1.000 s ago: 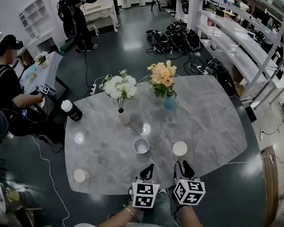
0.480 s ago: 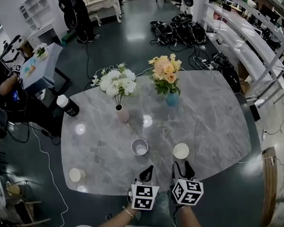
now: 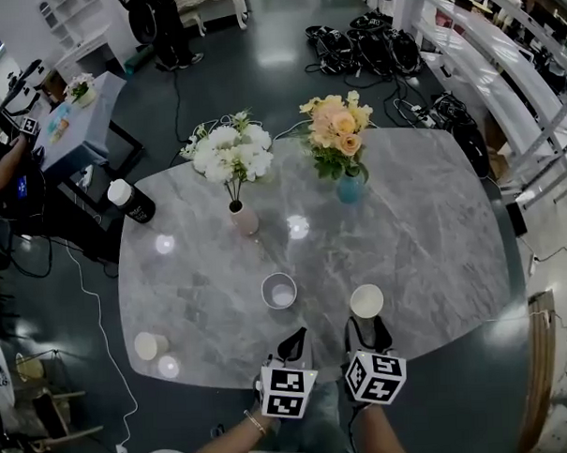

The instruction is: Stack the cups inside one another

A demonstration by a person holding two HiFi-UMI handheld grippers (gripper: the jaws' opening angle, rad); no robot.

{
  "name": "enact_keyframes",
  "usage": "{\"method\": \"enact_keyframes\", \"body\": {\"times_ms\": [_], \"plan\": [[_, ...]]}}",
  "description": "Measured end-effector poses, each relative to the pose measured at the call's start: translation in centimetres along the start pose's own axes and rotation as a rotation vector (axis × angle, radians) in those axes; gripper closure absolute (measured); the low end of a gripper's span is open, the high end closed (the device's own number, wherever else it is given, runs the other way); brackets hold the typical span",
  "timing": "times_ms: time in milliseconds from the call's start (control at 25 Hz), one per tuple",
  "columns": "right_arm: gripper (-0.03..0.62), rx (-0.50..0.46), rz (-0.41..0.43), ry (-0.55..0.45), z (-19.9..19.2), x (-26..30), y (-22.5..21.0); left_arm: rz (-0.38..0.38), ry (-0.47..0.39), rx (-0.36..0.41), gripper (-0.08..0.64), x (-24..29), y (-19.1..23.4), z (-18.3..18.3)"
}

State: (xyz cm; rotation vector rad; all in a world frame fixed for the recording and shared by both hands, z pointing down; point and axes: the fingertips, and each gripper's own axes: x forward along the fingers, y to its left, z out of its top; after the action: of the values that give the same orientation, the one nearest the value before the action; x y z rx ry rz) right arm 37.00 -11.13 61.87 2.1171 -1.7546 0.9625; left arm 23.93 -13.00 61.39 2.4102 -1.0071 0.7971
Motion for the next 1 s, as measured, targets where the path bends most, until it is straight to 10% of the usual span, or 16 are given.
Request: {"method": "enact_keyframes", "body": {"times_ms": [1000], "plan": [[0.367, -0.053, -0.038, 0.02, 0.0, 3.5, -1.1, 0.027, 0.033, -0.047, 0.565, 1.7, 1.1, -1.1]]}}
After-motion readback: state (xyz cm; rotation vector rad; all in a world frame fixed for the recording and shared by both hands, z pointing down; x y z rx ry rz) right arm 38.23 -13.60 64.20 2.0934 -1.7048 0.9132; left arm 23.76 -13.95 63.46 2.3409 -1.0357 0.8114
